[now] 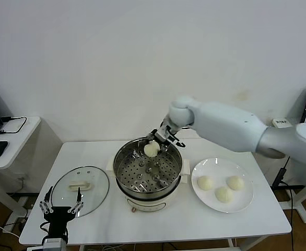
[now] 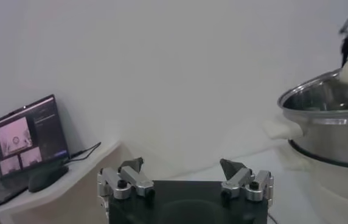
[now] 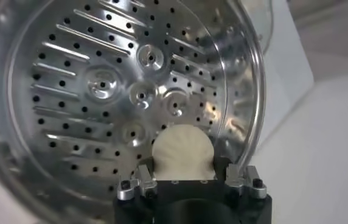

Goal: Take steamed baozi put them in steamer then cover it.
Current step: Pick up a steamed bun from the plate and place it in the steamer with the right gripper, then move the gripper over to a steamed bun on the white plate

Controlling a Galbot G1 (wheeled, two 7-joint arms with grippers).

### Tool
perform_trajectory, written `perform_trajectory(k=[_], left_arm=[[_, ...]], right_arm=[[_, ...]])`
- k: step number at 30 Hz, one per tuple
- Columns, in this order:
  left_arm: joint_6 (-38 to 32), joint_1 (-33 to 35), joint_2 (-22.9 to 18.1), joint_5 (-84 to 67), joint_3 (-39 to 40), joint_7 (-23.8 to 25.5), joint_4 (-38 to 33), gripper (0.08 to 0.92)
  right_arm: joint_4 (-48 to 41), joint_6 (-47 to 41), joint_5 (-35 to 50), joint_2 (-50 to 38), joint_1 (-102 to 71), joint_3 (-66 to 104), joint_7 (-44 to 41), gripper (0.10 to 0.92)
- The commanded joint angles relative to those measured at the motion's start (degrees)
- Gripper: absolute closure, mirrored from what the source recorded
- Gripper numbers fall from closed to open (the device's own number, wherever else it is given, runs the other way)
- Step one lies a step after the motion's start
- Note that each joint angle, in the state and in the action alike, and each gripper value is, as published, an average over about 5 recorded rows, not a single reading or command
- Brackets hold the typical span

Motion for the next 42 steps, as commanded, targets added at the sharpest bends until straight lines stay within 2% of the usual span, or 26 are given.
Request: perform_trajectory(k=[1, 10, 14, 17, 20, 24, 29, 32, 37, 42], left_arm=[[0.0, 0.0, 0.1, 0.0, -0.1, 0.0, 0.0, 0.177], [0.0, -0.5, 0.0, -0.1, 0.1, 0.1, 0.3, 0.177], [-0.1, -0.6, -0.1, -0.1, 0.2, 0.1, 0.3, 0.177], [-0.1, -0.5, -0.2, -0.1, 0.2, 0.1, 0.1, 0.177], [-0.1, -0.4, -0.1, -0.1, 0.0, 0.1, -0.2, 0.177], [0.0, 0.1, 0.1, -0.4, -0.5, 0.5, -0.9, 0.177], [0.2, 0.4, 0.3, -0.6, -0.8, 0.8, -2.2, 0.177], [0.2, 0.4, 0.5, -0.6, -0.8, 0.8, -2.5, 0.177], [0.1, 0.4, 1.3, -0.7, -1.2, 0.8, -2.6, 0.177], [0.2, -0.1, 2.1, -1.0, -1.1, 0.9, -2.4, 0.177]], right_arm=[[-6.0, 8.7, -7.4, 5.1, -0.6, -1.1, 1.7, 0.416], [-9.5, 13.0, -13.2, 6.6, -1.9, -0.6, 3.1, 0.402], [-9.1, 13.0, -12.3, 6.4, -2.1, -0.8, 3.5, 0.315], [-7.1, 10.9, -8.6, 5.4, -1.1, -0.8, 2.1, 0.241], [-1.0, 2.6, 0.6, 2.5, 1.9, -1.0, -1.3, 0.209], [8.7, -12.5, 10.2, -3.5, 7.7, -0.7, -6.1, 0.203], [16.9, -28.5, 14.0, -14.4, 11.6, 0.5, -9.1, 0.203], [22.0, -35.2, 17.0, -22.6, 11.7, 1.8, -9.3, 0.203], [29.7, -38.3, 18.7, -35.5, 9.9, 2.5, -8.9, 0.203], [32.3, -37.3, 14.1, -45.5, 3.8, 3.4, -8.8, 0.203]])
